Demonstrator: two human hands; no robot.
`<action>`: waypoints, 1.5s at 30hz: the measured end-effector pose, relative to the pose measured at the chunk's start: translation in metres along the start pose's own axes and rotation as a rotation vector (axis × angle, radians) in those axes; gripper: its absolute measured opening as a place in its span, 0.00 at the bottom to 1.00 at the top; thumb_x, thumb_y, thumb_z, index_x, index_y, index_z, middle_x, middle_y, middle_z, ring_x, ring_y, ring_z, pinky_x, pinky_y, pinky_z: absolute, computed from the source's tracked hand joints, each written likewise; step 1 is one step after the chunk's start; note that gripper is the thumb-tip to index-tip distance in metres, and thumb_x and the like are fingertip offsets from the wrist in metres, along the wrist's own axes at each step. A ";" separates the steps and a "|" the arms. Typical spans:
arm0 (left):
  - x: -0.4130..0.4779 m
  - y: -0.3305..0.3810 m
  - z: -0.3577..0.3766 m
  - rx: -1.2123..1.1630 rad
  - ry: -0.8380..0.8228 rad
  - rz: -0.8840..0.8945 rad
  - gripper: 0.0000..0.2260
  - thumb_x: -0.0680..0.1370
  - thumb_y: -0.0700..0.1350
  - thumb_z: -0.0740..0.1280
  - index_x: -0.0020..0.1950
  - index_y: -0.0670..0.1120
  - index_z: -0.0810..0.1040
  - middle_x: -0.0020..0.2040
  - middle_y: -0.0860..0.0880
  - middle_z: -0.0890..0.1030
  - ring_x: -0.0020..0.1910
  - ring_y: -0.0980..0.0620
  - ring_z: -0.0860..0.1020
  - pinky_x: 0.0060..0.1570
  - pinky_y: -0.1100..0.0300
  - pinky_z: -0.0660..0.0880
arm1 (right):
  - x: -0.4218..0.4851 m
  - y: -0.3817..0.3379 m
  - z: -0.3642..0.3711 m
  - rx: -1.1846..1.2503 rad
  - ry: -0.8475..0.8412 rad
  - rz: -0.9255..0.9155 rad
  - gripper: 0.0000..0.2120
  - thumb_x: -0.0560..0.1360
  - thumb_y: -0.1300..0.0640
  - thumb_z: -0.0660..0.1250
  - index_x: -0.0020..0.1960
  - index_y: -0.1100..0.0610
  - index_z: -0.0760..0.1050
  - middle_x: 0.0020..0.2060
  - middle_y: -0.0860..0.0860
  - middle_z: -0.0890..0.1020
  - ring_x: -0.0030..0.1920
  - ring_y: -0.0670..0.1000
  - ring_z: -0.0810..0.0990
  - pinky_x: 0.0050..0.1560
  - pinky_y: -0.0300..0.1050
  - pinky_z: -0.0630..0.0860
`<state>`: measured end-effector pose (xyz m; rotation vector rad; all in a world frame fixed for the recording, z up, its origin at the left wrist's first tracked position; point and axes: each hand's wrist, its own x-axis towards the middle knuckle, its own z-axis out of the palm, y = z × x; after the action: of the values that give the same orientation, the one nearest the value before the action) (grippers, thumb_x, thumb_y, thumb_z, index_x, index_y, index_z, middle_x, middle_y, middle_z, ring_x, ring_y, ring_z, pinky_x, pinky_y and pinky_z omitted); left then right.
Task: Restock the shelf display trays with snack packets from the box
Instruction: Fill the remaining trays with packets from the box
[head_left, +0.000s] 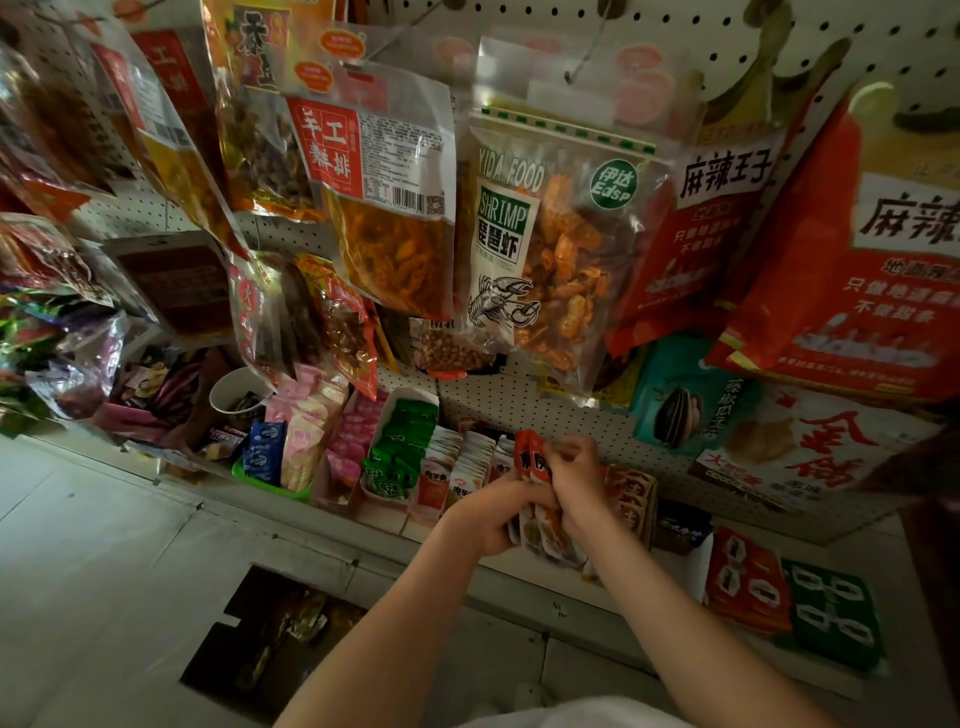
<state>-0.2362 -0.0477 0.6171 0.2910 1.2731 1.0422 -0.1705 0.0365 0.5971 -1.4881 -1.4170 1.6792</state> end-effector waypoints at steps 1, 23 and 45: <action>0.001 -0.002 0.001 -0.004 0.002 0.000 0.17 0.73 0.32 0.64 0.61 0.40 0.74 0.44 0.39 0.83 0.44 0.41 0.83 0.47 0.51 0.80 | -0.001 0.000 0.000 0.017 0.008 0.004 0.13 0.80 0.58 0.62 0.63 0.57 0.66 0.55 0.52 0.74 0.53 0.52 0.75 0.48 0.43 0.74; 0.006 0.005 -0.010 -0.332 0.249 0.345 0.15 0.75 0.36 0.67 0.62 0.40 0.76 0.54 0.38 0.81 0.56 0.37 0.80 0.56 0.43 0.77 | -0.034 -0.004 -0.011 0.586 -0.453 0.533 0.23 0.81 0.44 0.56 0.56 0.63 0.77 0.47 0.62 0.84 0.54 0.61 0.79 0.51 0.56 0.75; -0.008 -0.006 -0.047 0.016 -0.324 -0.185 0.24 0.65 0.38 0.68 0.61 0.38 0.74 0.50 0.41 0.79 0.44 0.45 0.79 0.48 0.52 0.76 | -0.009 -0.011 -0.050 -0.139 -0.670 -0.019 0.14 0.73 0.58 0.70 0.58 0.56 0.77 0.50 0.52 0.84 0.50 0.51 0.82 0.45 0.38 0.77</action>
<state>-0.2738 -0.0735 0.6032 0.3326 0.9953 0.7908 -0.1247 0.0519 0.6174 -0.9958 -1.8990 2.2244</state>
